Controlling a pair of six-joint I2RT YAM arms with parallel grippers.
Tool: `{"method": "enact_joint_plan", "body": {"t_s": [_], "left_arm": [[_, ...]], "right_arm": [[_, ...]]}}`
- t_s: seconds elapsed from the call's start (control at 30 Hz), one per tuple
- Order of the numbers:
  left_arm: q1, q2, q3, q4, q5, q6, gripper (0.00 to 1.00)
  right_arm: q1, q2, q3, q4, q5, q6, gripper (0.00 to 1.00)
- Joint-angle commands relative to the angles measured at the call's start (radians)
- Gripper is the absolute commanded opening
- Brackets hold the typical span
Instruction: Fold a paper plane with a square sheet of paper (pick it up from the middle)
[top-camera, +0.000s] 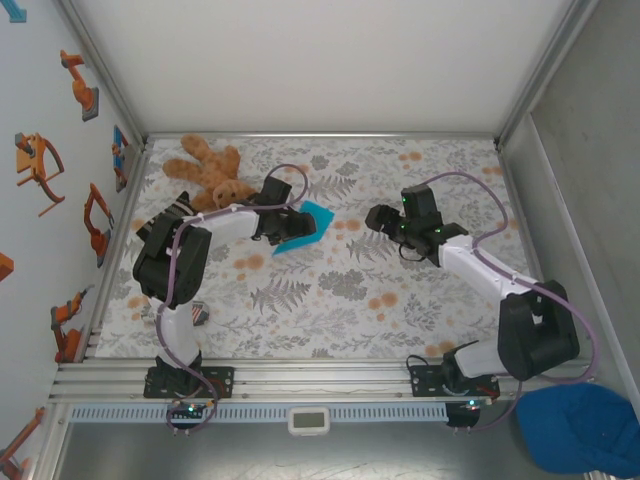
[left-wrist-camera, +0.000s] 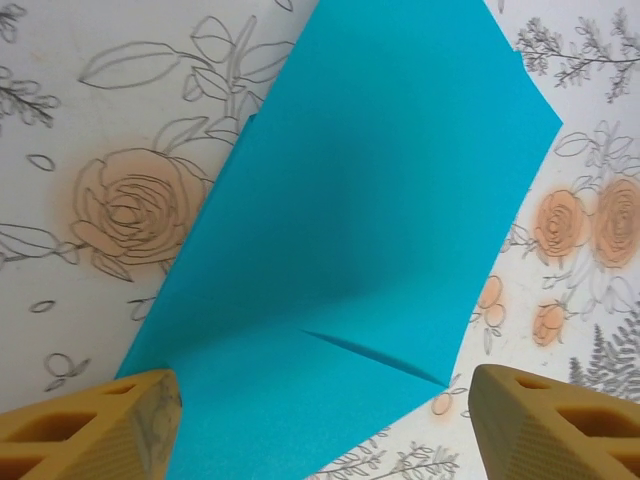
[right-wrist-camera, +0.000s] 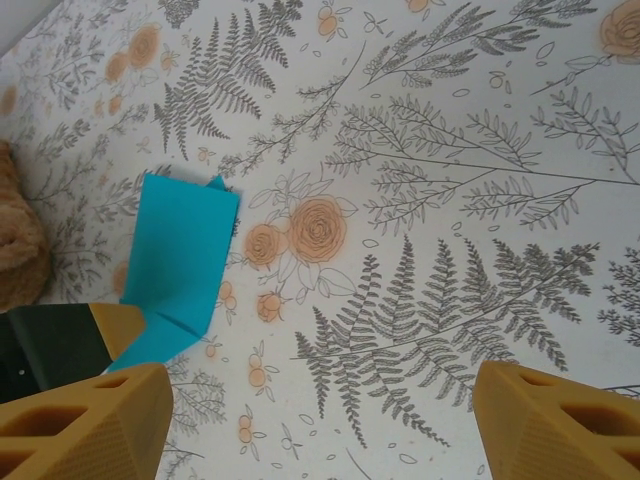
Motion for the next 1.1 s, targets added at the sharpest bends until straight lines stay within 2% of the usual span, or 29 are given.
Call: {"method": "enact_joint_plan", "body": {"t_s": [0.0,0.13,0.3,0.43,0.57,0.8,1.07], "left_arm": [[-0.008,0.033,-0.01,-0.008,0.069,-0.057,0.73],[-0.048,0.021,-0.033,0.033,0.099,-0.147,0.64],[-0.115,0.031,-0.036,0.078,0.107,-0.226,0.58],[-0.148,0.04,-0.038,0.092,0.11,-0.246,0.52],[-0.144,0.027,-0.056,0.104,0.109,-0.243,0.46],[-0.14,-0.061,-0.046,0.102,0.068,-0.232,0.45],[-0.123,-0.027,-0.028,0.07,0.024,-0.231,0.4]], "right_arm": [[0.003,0.027,-0.025,0.047,-0.048,0.071,0.76],[0.008,0.049,-0.076,0.125,-0.114,0.179,0.71],[0.019,0.062,-0.152,0.239,-0.158,0.29,0.68],[0.039,0.075,-0.153,0.211,-0.128,0.297,0.67],[0.05,0.129,-0.134,0.205,-0.144,0.294,0.65],[0.066,0.209,-0.058,0.205,-0.194,0.25,0.62],[0.069,0.277,0.006,0.208,-0.213,0.215,0.59]]}}
